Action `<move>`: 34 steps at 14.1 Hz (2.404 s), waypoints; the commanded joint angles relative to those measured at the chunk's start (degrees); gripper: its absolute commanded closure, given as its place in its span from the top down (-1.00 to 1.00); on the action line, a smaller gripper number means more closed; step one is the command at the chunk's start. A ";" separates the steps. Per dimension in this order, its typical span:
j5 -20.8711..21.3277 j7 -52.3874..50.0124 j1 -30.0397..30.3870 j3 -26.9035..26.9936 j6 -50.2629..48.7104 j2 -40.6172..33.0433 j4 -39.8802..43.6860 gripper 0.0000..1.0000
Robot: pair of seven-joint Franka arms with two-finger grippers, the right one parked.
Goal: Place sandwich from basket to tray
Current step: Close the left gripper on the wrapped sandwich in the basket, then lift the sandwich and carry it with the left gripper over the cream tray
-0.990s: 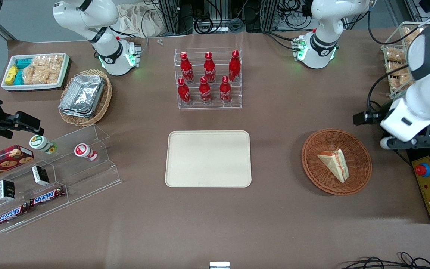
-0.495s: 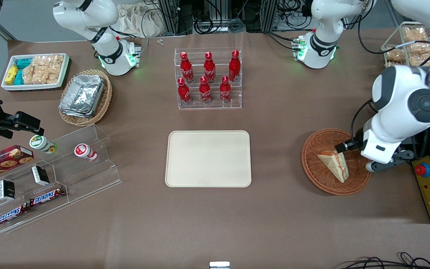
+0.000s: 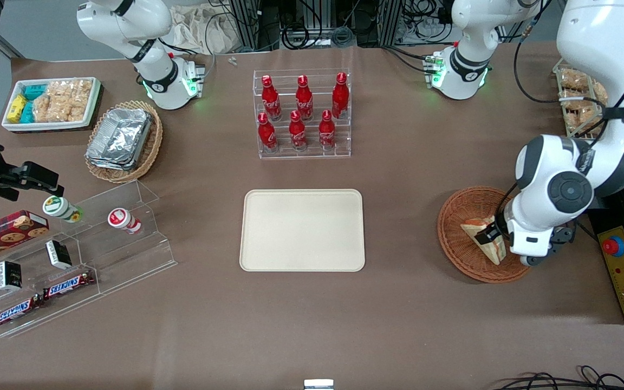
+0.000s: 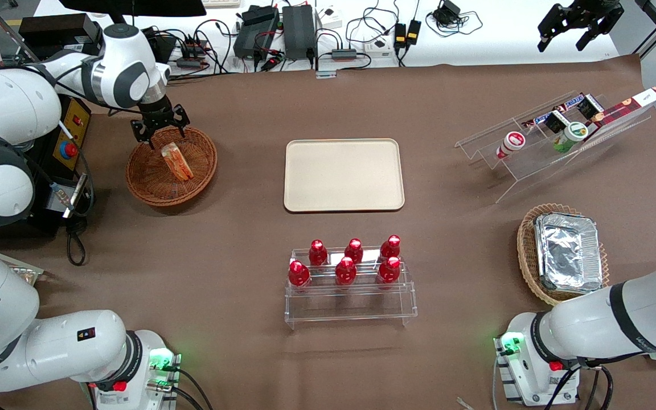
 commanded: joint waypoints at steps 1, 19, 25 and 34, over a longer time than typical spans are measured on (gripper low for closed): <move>2.10 -2.37 0.13 -0.21 1.67 1.16 0.29 1.00; 7.99 -7.73 -0.13 1.46 8.71 4.77 -2.97 -1.00; 7.11 -6.68 -0.40 0.50 -4.27 -0.50 2.82 -1.00; -8.34 8.17 -0.40 -10.48 -37.96 -2.61 25.86 -1.00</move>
